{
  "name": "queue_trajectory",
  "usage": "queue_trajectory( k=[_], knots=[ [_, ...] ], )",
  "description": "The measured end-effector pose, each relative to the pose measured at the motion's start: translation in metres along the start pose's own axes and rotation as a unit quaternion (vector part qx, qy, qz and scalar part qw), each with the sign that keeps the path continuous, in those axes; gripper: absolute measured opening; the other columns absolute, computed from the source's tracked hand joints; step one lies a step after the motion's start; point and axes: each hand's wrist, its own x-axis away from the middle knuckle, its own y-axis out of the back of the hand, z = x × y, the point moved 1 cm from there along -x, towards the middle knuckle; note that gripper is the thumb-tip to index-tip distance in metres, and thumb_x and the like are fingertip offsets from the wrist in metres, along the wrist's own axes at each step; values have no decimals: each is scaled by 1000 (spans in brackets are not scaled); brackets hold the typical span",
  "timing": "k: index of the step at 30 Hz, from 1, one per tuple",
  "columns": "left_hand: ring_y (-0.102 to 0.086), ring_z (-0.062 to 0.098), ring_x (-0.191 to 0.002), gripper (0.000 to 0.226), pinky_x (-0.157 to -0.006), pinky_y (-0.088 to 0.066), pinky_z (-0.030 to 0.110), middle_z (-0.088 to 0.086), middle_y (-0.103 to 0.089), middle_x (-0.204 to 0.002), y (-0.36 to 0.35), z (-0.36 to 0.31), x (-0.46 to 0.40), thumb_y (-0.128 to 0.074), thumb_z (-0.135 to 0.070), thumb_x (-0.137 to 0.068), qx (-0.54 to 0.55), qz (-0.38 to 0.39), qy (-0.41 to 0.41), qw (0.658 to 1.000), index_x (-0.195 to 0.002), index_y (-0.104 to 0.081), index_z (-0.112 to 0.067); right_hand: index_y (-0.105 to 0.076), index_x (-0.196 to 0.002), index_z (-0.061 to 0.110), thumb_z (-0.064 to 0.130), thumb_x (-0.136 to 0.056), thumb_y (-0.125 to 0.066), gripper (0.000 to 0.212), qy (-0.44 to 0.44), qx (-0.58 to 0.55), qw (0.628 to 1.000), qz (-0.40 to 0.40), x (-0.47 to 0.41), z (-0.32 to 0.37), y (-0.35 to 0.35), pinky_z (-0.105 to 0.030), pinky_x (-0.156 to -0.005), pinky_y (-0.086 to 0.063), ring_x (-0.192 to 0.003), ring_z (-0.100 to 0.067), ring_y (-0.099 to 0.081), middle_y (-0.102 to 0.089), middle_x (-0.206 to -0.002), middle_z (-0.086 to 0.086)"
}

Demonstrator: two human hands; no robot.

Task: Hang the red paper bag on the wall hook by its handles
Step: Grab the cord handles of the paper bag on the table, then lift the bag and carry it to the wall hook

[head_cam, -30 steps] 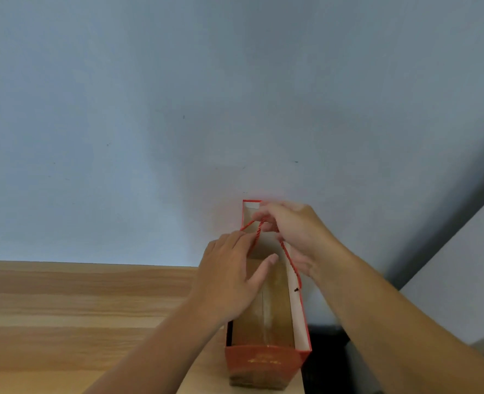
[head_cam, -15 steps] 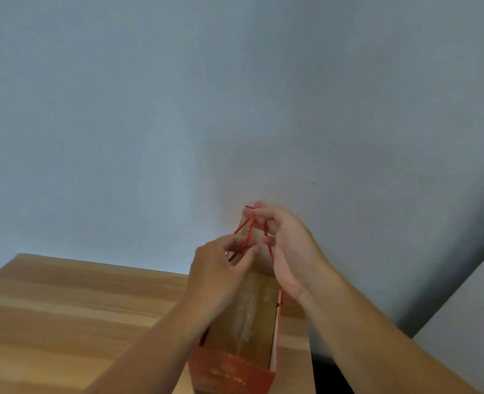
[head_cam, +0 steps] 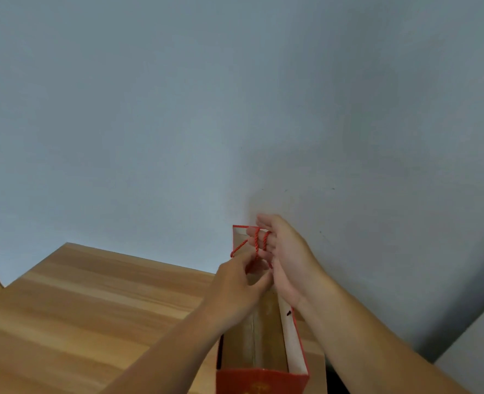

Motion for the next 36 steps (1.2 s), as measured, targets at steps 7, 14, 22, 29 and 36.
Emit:
queue_trajectory(
  k=[7,14,22,29,36],
  knots=[
    [-71,15,-78,6,-77,-57,34,-2,-75,-80,-13,-7,-6,-64,-24,-94,105,20,20,994,-94,-69,-28,-63,-131,11,31,-97,-58,40,-12,-69,997,34,3,6,21,-43,-108,-46,-126,-31,-63,-68,-132,-17],
    [-65,-3,-75,22,-66,-43,13,-15,-70,-74,4,-19,-8,-51,-27,-106,-4,21,-66,998,-97,-69,-36,-74,-121,20,8,-90,-69,34,165,400,901,42,1,25,60,-18,-76,-52,-75,3,-65,-75,-95,4],
    [-61,6,-81,23,-70,-42,21,-4,-69,-84,57,-6,26,-45,-33,-107,-61,56,-35,996,-95,-64,-35,-59,-132,39,37,-86,-76,49,303,627,713,85,0,7,43,-29,-101,-40,-109,-9,-47,-48,-113,8],
    [-64,9,-95,17,-84,-49,28,-6,-71,-95,122,25,70,-51,-30,-104,-85,47,-16,995,-103,-68,-34,-74,-90,18,27,-90,-75,9,193,452,827,273,8,-24,-23,-55,-74,-54,-83,-33,-71,-79,-82,-3],
    [-65,10,-93,12,-80,-51,35,-11,-70,-94,226,78,119,-56,-32,-101,-195,-70,-24,978,-104,-66,-39,-71,-90,26,30,-89,-76,7,295,508,757,287,24,-65,-140,-29,-61,-54,-62,-8,-60,-72,-76,3]
  ],
)
